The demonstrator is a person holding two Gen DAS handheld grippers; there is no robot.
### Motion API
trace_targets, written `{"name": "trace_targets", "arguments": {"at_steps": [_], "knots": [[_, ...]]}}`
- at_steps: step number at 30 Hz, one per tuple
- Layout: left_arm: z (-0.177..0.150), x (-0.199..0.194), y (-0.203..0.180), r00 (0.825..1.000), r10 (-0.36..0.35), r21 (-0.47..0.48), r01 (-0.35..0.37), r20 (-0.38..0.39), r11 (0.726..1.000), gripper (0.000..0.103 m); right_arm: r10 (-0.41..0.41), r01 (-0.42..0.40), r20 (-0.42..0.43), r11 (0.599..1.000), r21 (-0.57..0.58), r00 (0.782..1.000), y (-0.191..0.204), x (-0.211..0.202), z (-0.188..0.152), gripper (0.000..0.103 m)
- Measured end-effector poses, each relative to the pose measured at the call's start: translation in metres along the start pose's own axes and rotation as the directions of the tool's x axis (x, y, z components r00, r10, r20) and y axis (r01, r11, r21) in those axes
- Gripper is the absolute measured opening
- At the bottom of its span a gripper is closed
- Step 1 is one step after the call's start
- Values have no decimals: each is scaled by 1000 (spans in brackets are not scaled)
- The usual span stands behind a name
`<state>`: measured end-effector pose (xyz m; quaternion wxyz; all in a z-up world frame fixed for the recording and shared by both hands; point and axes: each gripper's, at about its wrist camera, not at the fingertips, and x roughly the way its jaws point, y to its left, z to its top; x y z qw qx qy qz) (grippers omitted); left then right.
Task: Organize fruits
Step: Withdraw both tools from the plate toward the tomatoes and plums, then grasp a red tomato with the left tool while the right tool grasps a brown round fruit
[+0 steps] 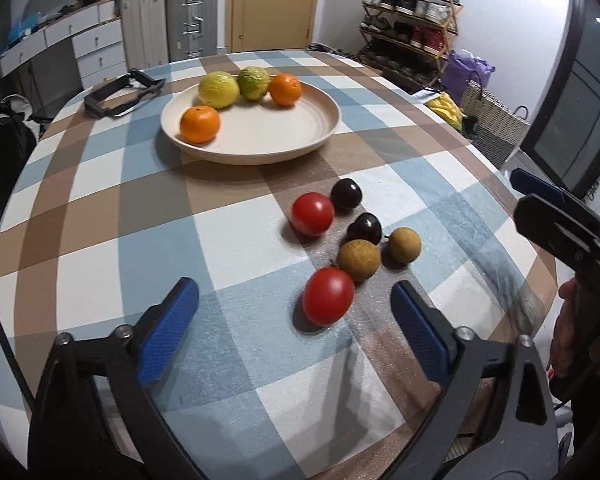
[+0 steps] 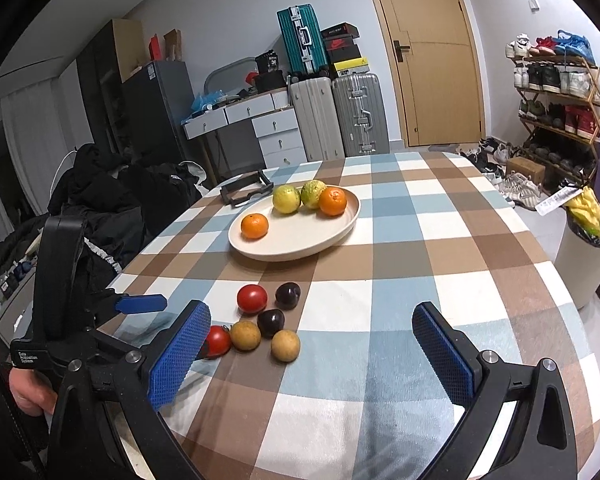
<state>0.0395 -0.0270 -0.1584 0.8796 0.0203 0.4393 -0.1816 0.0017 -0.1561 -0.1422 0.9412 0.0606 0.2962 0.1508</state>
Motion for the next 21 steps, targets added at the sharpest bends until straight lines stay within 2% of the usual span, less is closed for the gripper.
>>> {"name": "trace_targets", "arguments": {"at_steps": [1, 6, 10, 12, 21], "knots": [[1, 2, -1, 1000, -5, 6, 5, -4, 1000, 87, 1, -1, -3, 1000, 1, 1000, 0, 1, 0, 103], [0, 11, -2, 998, -54, 24, 55, -38, 998, 58, 4, -4, -17, 1000, 5, 1000, -1, 5, -2, 103], [-2, 15, -2, 993, -97, 27, 99, -59, 995, 40, 3, -2, -26, 1000, 12, 1000, -2, 7, -3, 103], [-3, 17, -2, 991, -118, 26, 120, -68, 992, 25, 3, -3, -31, 1000, 18, 1000, -4, 8, -3, 103], [-6, 13, -1, 990, -130, 31, 132, -47, 991, 25, 13, -12, -51, 1000, 22, 999, -4, 12, -5, 103]]}}
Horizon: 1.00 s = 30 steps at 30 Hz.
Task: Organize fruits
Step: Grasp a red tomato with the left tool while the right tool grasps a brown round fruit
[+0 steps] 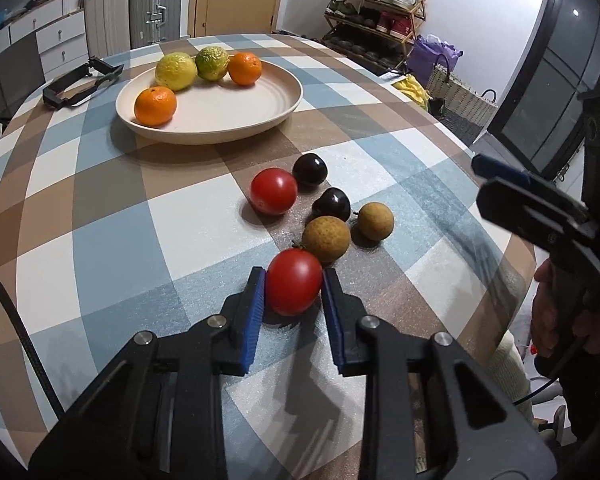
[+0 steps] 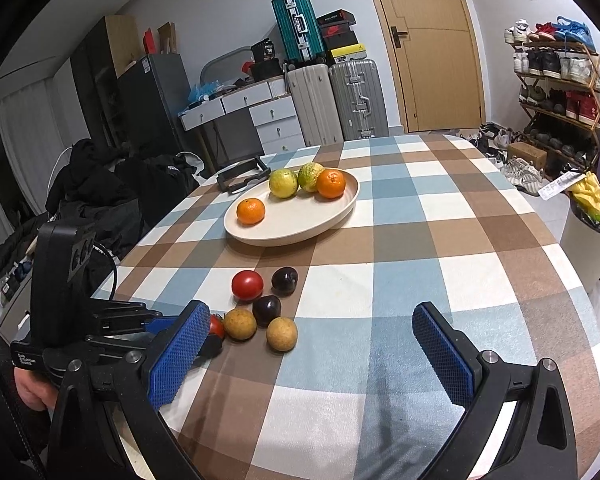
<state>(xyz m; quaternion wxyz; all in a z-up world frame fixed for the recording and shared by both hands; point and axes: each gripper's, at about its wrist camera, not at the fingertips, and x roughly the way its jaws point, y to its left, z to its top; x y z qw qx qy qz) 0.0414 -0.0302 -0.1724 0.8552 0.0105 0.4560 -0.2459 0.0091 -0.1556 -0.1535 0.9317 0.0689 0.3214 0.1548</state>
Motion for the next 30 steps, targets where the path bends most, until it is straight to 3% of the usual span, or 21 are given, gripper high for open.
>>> {"name": "trace_targets", "arguments": {"at_steps": [12, 22, 24, 26, 30], "knots": [[5, -35, 26, 996, 4, -81, 4, 91, 997, 25, 42, -45, -104, 998, -33, 994, 11, 23, -7, 103], [3, -54, 50, 992, 4, -155, 16, 128, 988, 25, 24, -37, -156, 996, -83, 987, 15, 44, -7, 102], [2, -55, 52, 992, 7, -159, 13, 128, 987, 25, 32, -46, -160, 996, -80, 987, 14, 45, -7, 98], [1, -56, 54, 991, 6, -166, 16, 130, 986, 25, 40, -54, -179, 996, -75, 983, 12, 49, -6, 84], [1, -55, 54, 991, 6, -169, 16, 131, 985, 25, 47, -61, -200, 996, -66, 979, 10, 55, -8, 76]]}}
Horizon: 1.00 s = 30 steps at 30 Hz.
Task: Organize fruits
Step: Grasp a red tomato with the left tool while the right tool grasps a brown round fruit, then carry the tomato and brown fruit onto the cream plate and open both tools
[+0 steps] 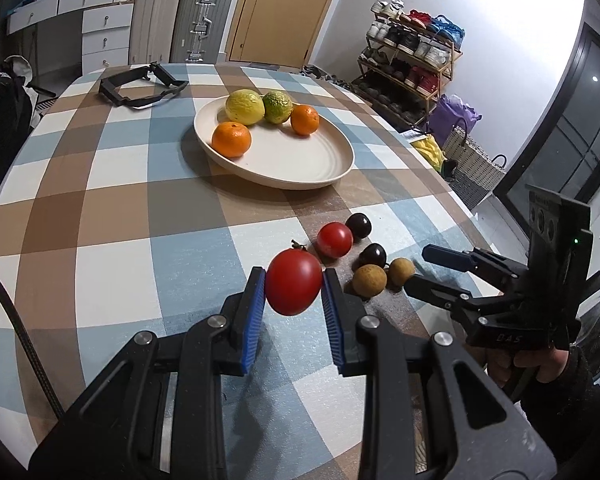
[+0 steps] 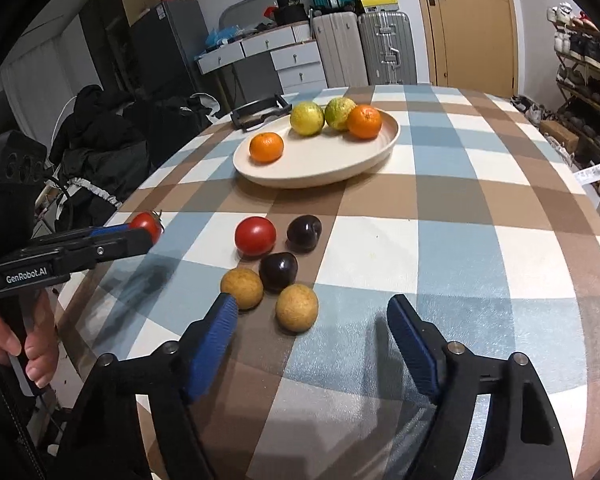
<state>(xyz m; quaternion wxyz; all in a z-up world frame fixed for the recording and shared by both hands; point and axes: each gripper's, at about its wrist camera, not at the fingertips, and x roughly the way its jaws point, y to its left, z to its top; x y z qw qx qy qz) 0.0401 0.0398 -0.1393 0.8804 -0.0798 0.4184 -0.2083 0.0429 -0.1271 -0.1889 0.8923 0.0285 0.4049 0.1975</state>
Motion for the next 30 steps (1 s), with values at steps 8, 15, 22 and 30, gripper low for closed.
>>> {"name": "trace_targets", "arguments": {"at_steps": [8, 15, 22, 30], "knots": [[0, 0, -1, 1000, 1, 5, -1, -2, 1000, 25, 14, -14, -26, 1000, -17, 1000, 2, 7, 0, 51], [3, 3, -3, 1000, 10, 6, -10, -4, 1000, 25, 46, -46, -33, 999, -1, 998, -1, 11, -1, 30], [9, 4, -2, 1000, 19, 1, -19, 4, 1000, 25, 51, -51, -22, 999, -9, 998, -1, 9, -1, 24], [29, 9, 4, 1000, 22, -5, -21, 18, 1000, 25, 45, -46, 45, 999, 20, 998, -10, -9, 8, 24]]}}
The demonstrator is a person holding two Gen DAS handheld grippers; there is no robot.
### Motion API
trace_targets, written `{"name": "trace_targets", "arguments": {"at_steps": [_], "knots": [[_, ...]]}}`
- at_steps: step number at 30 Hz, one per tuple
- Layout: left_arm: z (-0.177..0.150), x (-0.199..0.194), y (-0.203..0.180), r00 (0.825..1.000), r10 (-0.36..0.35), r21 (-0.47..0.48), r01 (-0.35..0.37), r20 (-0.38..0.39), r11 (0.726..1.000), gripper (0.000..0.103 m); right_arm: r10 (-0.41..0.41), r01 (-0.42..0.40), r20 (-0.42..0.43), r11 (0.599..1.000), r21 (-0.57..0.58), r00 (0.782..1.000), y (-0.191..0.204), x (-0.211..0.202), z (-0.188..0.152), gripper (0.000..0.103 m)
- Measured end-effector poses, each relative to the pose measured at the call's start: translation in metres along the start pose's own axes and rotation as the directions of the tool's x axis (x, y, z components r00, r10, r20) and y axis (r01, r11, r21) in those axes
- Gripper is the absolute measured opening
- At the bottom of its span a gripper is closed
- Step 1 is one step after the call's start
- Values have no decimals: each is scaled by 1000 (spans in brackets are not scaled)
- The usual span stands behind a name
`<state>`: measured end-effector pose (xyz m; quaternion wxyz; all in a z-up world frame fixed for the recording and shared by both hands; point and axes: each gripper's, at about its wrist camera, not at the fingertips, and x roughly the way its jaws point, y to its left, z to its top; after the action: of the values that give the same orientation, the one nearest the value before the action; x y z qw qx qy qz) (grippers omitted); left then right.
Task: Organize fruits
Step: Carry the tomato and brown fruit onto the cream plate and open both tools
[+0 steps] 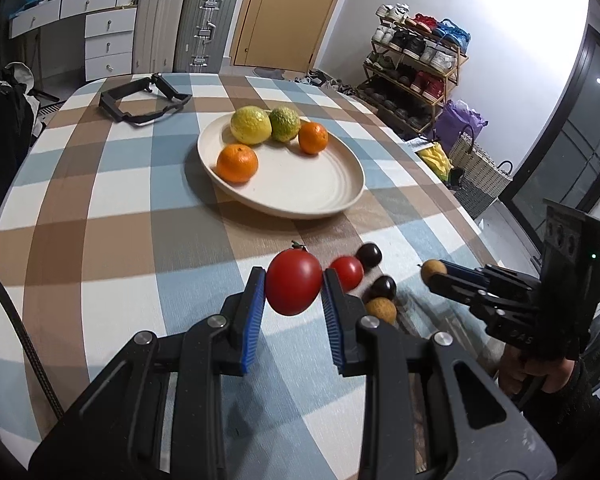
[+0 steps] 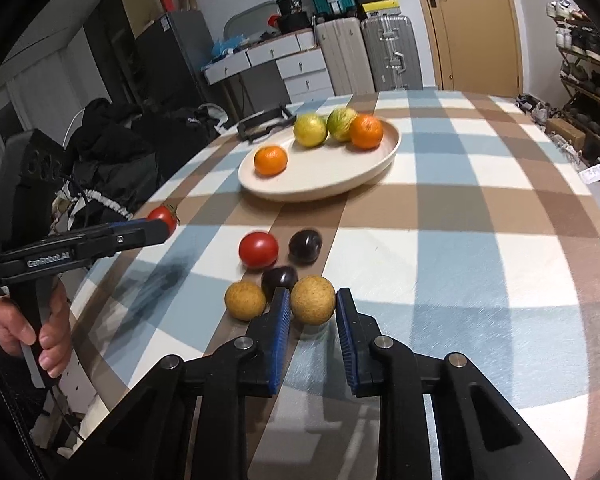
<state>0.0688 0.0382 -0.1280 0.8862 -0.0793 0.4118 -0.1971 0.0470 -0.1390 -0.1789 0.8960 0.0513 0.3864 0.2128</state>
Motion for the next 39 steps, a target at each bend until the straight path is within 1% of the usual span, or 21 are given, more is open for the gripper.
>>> {"name": "trace_targets", "arguments": {"at_steps": [5, 8, 17, 23, 31, 39], "knots": [[22, 4, 10, 1000, 16, -11, -15, 24, 1000, 25, 3, -4, 35, 1000, 2, 999, -4, -6, 17, 24], [40, 10, 19, 999, 31, -27, -30, 36, 999, 25, 12, -12, 54, 1000, -1, 998, -7, -7, 32, 24], [100, 37, 40, 997, 47, -38, -45, 55, 998, 25, 42, -39, 95, 999, -36, 995, -10, 7, 98, 24], [134, 69, 53, 999, 37, -41, -35, 39, 999, 25, 67, -61, 107, 997, -56, 992, -6, 29, 137, 24], [153, 108, 71, 1000, 25, -48, -25, 1, 999, 25, 100, -96, 80, 994, -59, 992, -5, 72, 172, 24], [158, 128, 82, 1000, 10, -55, -12, -21, 998, 25, 109, -107, 27, 993, -57, 994, -5, 114, 181, 24]]}}
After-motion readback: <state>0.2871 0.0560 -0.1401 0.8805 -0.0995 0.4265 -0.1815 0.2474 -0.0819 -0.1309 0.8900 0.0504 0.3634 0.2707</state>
